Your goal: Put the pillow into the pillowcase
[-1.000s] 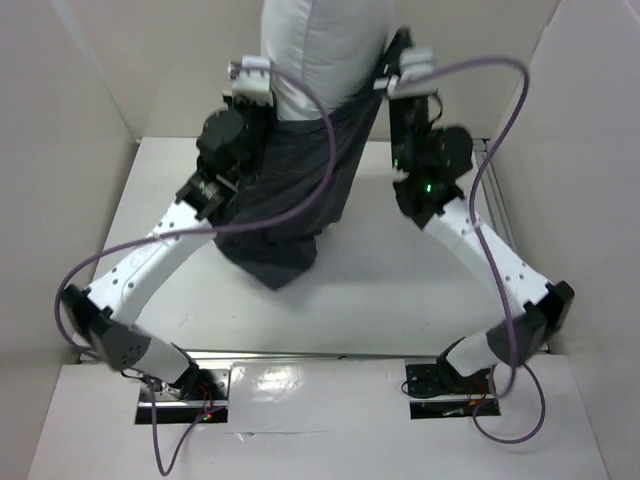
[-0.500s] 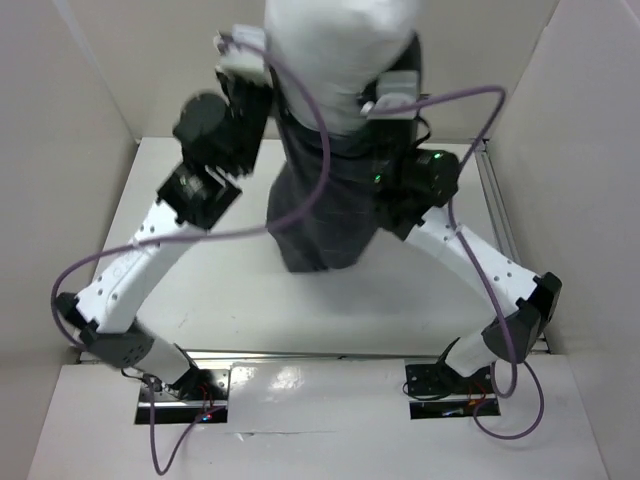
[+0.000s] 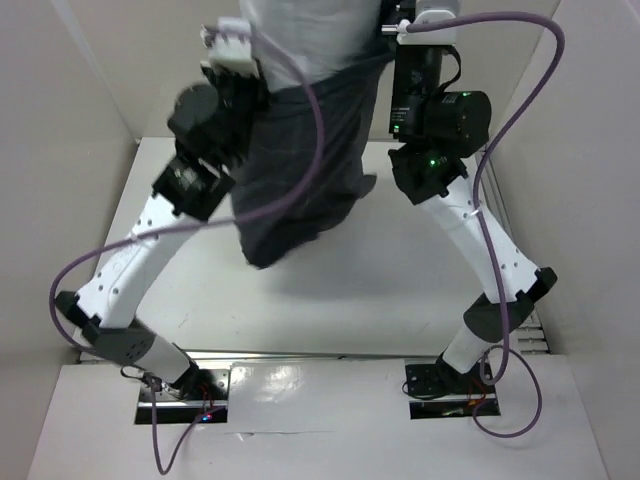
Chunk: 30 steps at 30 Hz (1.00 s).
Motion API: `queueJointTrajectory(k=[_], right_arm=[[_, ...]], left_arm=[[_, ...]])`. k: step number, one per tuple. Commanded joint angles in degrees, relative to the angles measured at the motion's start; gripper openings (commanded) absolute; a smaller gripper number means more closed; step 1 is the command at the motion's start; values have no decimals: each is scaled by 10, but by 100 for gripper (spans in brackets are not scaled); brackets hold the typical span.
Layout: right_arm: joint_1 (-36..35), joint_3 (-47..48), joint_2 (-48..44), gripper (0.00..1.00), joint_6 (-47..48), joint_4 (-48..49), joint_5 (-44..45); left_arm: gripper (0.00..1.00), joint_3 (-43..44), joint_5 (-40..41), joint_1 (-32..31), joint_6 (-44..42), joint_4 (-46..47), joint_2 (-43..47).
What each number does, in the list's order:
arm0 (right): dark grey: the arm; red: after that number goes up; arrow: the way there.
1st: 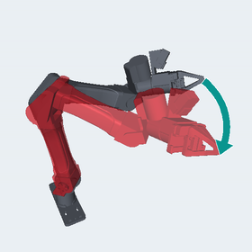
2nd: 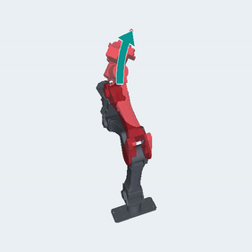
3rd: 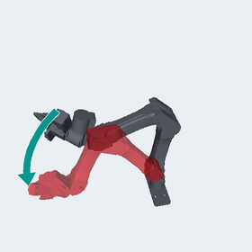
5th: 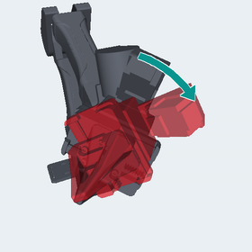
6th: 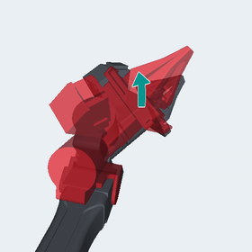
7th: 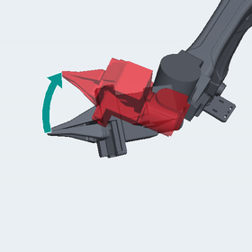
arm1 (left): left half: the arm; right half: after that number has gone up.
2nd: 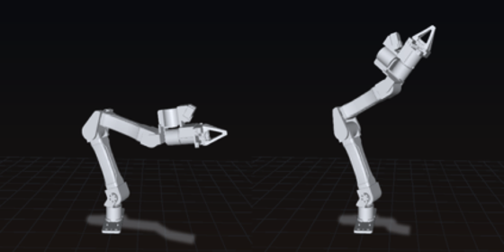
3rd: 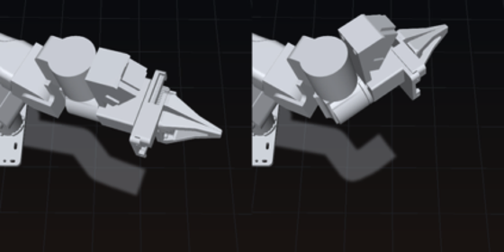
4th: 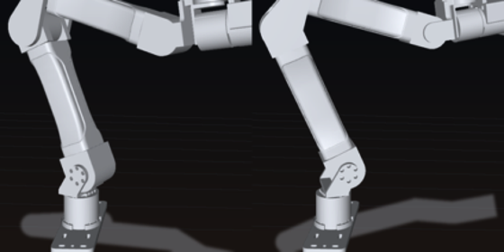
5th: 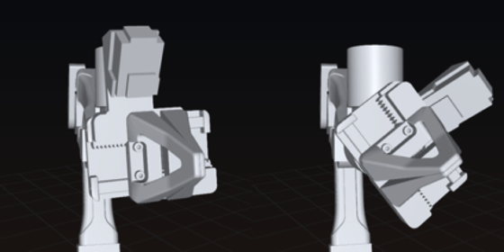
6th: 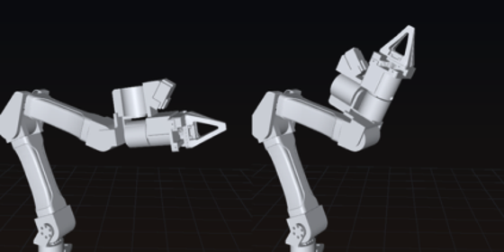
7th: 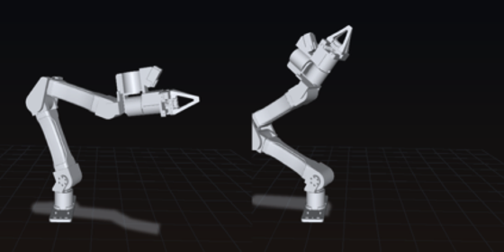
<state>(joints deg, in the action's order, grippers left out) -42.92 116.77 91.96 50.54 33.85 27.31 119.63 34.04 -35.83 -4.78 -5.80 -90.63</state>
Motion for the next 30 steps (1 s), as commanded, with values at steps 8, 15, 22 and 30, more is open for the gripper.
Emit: queueJointTrajectory(k=[8, 15, 22, 30], right_arm=[[99, 302, 124, 0, -116, -199, 56], [-29, 22, 7, 0, -5, -41, 49], [-17, -130, -73, 0, -45, 40, 11], [92, 226, 166, 0, 85, -22, 170]], left_arm=[[0, 11, -134, -78, 37, -64, 87], [0, 180, -72, -24, 59, -206, -28], [0, 44, -165, -16, 78, -100, 58], [0, -217, 30, -147, -71, 165, 188]])
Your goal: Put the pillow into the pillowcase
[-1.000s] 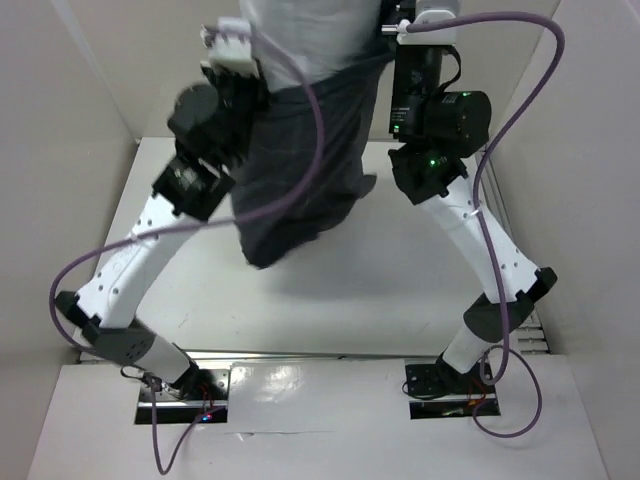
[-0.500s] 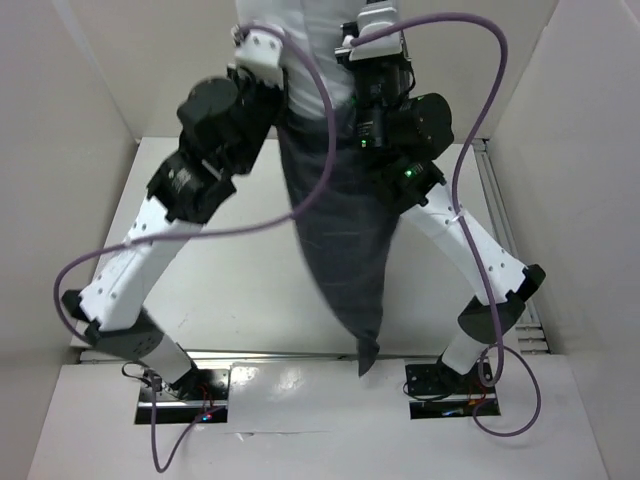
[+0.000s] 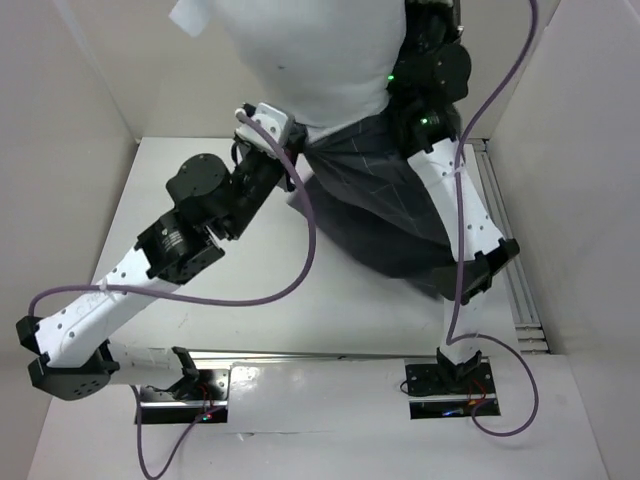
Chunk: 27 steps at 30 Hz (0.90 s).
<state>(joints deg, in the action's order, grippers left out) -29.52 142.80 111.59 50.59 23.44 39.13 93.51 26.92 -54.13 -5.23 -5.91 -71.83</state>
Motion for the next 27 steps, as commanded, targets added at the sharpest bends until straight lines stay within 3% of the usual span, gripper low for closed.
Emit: queueJointTrajectory(k=[1, 2, 3, 5, 7, 8, 9, 10, 12, 13, 15, 17, 19, 20, 21, 23, 24, 27], right_arm=[[-59, -111, -99, 0, 73, 109, 39], [-76, -181, -136, 0, 48, 100, 21], [-96, -237, -168, 0, -27, 74, -18], [-158, -358, -254, 0, -94, -9, -62], [-198, -441, -305, 0, -161, -30, -159], [-198, -448, -330, 0, -175, -30, -180], [-198, -443, -330, 0, -182, -30, -187], [-192, -431, -319, 0, -163, -16, -162], [-145, -358, -252, 0, -142, 16, -119], [-126, -317, -221, 0, -126, 16, -75], [-71, -200, -129, 0, -98, 10, -36], [-38, -130, -86, 0, -49, 29, 12], [-38, -147, -91, 0, -27, 57, 20], [-56, -221, -114, 0, -32, 70, 4], [-62, -260, -170, 0, -50, 74, -18], [-62, -315, -219, 0, -159, 9, -100], [-62, -330, -262, 0, -193, -48, -127], [-62, -438, -324, 0, -226, -11, -203]], left_arm=[[0, 87, 122, 82, -67, 158, -28], [0, 144, 133, 112, -58, 119, -62], [0, 279, 122, 144, -18, 68, -138], [0, 400, 93, 233, 14, -30, -212], [0, 534, 157, 255, 3, -50, -307], [0, 556, 171, 234, -10, -72, -320], [0, 550, 179, 209, -22, -102, -315], [0, 441, 203, 176, -53, -77, -293], [0, 235, 213, 47, -120, 66, -133], [0, 46, 153, 10, -146, 221, -70], [0, -23, 55, -50, -80, 196, 55], [0, -17, -29, -50, -29, 123, 75], [0, -29, 40, -50, -105, 193, 48], [0, -7, 131, -42, -129, 254, 22], [0, 17, 156, 2, -130, 254, -6], [0, 123, 130, 54, -67, 188, -82], [0, 159, 112, 99, -36, 105, -104], [0, 206, 92, 146, 11, 84, -153]])
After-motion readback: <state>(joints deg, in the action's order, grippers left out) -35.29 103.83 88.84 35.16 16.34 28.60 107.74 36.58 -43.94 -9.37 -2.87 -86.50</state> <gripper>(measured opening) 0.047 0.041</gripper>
